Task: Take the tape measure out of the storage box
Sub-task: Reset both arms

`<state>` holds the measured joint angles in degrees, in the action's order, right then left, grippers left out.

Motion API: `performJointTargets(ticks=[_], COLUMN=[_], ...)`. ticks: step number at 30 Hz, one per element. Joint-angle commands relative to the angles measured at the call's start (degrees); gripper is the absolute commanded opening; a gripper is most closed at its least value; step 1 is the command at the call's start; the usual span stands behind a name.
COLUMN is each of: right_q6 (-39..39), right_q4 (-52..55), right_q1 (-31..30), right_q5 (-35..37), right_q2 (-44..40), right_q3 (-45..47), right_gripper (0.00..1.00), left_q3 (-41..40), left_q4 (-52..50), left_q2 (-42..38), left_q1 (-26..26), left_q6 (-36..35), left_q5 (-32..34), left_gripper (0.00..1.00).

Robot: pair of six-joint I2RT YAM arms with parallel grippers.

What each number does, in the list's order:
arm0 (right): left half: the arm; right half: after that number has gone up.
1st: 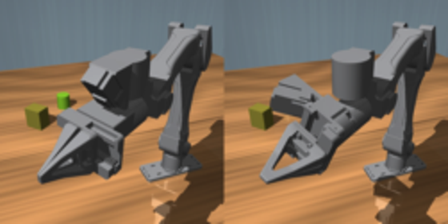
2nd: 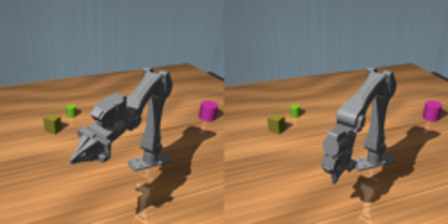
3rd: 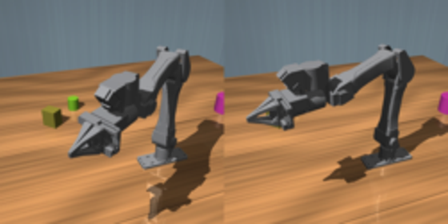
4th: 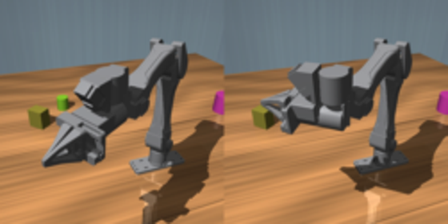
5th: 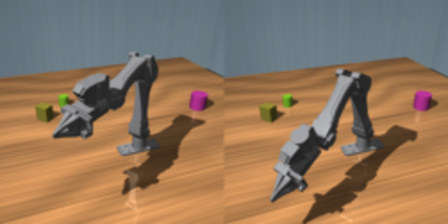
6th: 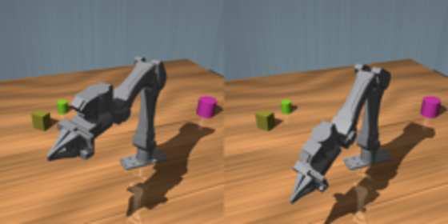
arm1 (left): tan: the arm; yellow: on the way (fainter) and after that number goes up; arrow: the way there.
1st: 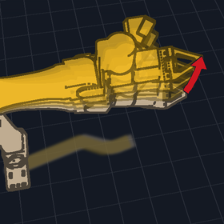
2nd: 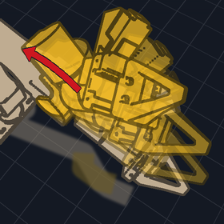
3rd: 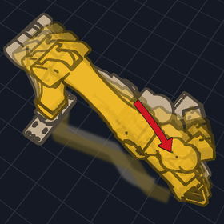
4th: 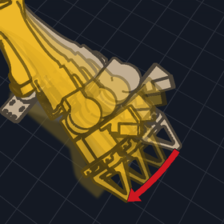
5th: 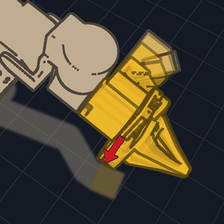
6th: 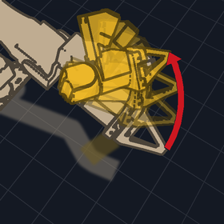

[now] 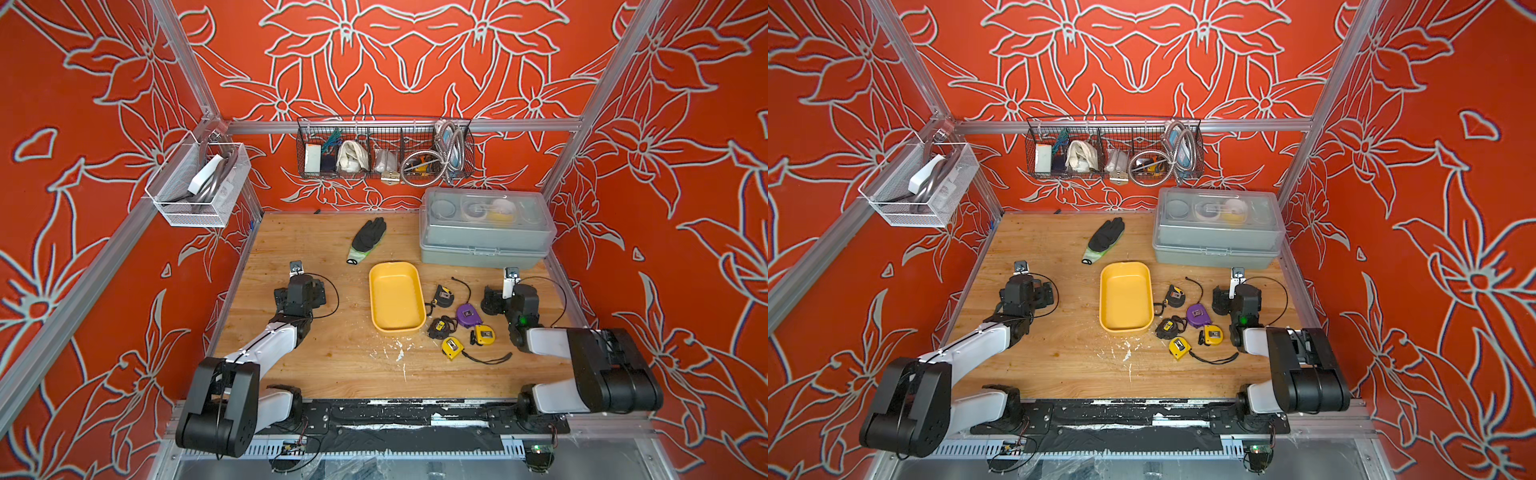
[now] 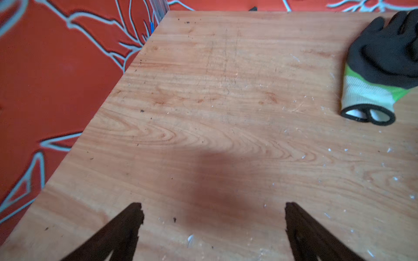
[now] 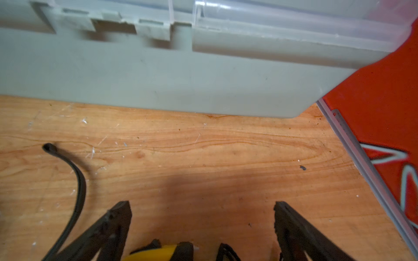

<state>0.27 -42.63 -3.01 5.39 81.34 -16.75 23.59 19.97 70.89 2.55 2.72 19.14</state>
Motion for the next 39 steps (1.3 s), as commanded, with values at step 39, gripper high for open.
performJointTargets(ticks=[39], right_q6=[-1.0], right_q4=[-2.8], right_q1=[1.2], right_q5=[-1.3], right_q2=[-0.5], right_q3=[-1.7], right_gripper=[1.00], left_q3=[-5.8], left_q4=[24.1], left_q2=[9.7], left_q1=[-3.3], left_q6=[-2.8], left_q5=[-17.1], left_gripper=[0.99])
